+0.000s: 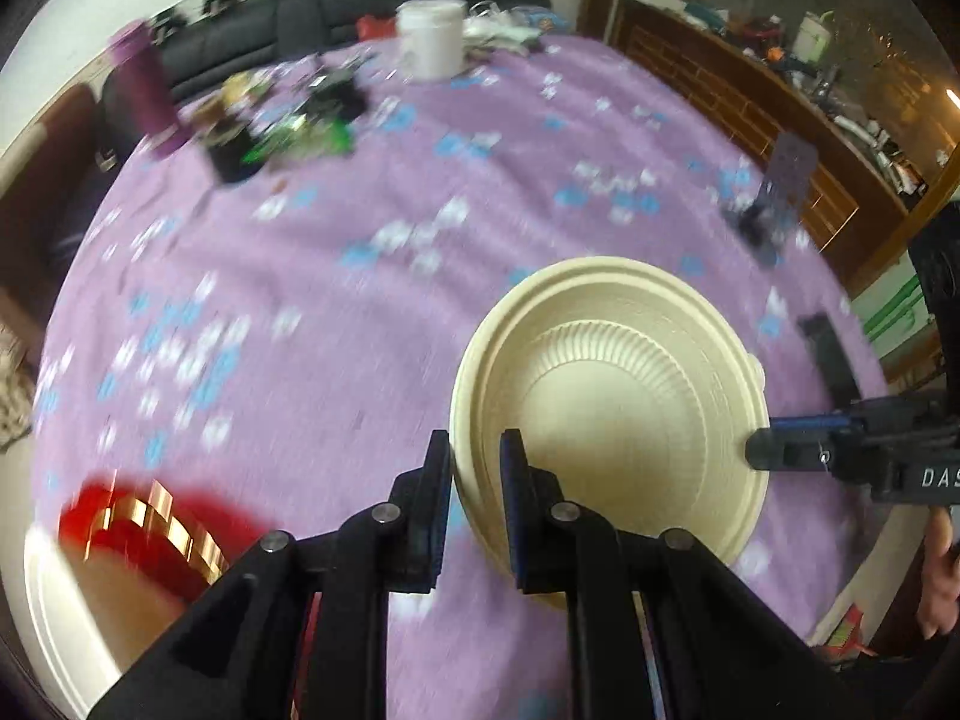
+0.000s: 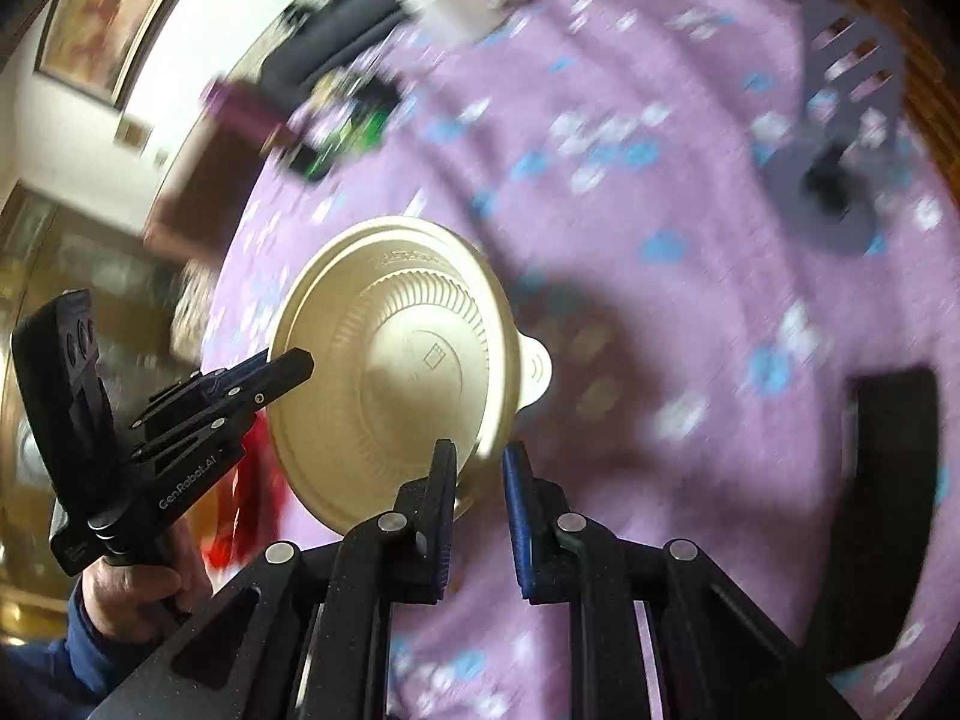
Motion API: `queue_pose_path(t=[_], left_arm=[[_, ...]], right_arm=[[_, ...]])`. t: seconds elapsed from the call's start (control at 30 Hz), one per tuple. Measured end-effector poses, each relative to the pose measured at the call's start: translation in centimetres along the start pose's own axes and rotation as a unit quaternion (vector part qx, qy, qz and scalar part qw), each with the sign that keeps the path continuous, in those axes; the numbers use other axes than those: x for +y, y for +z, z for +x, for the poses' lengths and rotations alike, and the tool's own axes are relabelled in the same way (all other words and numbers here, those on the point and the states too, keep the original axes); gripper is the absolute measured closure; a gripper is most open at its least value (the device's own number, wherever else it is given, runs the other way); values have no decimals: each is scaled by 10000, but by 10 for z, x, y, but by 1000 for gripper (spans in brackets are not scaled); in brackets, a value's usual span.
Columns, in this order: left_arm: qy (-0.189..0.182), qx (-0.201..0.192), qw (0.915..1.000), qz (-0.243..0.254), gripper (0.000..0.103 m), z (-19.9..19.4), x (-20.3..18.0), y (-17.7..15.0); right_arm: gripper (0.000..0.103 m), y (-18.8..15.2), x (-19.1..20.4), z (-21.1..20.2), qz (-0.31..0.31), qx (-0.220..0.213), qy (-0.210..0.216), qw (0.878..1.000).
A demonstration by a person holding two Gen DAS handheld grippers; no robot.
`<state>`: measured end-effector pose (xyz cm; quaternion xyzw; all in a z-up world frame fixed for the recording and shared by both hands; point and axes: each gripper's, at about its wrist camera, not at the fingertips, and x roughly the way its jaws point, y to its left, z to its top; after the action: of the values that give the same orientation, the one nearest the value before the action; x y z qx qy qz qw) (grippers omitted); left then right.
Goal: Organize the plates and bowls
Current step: 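Lift the cream bowl with the left gripper and carry it toward the stack, then lower the cream bowl onto the white bowl atop the red plates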
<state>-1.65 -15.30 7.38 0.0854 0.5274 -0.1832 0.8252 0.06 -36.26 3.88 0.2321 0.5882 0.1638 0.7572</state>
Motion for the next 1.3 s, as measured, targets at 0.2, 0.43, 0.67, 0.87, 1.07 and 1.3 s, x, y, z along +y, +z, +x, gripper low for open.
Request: queue_pose_path(t=[0.2, 0.43, 0.67, 0.87, 1.07, 1.3], left_arm=[[154, 33, 9997, -197, 88, 5, 15, -30], [638, -241, 9975, 172, 65, 13, 14, -35], [864, -506, 9929, 636, 88, 2, -9, -38], [993, -744, 9905, 600, 88, -21, -4, -32], [1130, -958, 9877, 504, 88, -44, 7, -31], [1315, -1191, 9837, 301, 88, -74, 26, -33]], right_arm=[[85, -26, 21, 36, -278, 381, -117, 9988], [68, -28, 37, 43, -591, 134, -590, 9964], [84, -39, 48, 39, -839, -129, -933, 9920], [84, -38, 57, 22, -791, -311, -742, 9936], [84, -37, 75, 15, -916, -394, -609, 9931], [84, -30, 106, 6, -1173, -542, -411, 9908]])
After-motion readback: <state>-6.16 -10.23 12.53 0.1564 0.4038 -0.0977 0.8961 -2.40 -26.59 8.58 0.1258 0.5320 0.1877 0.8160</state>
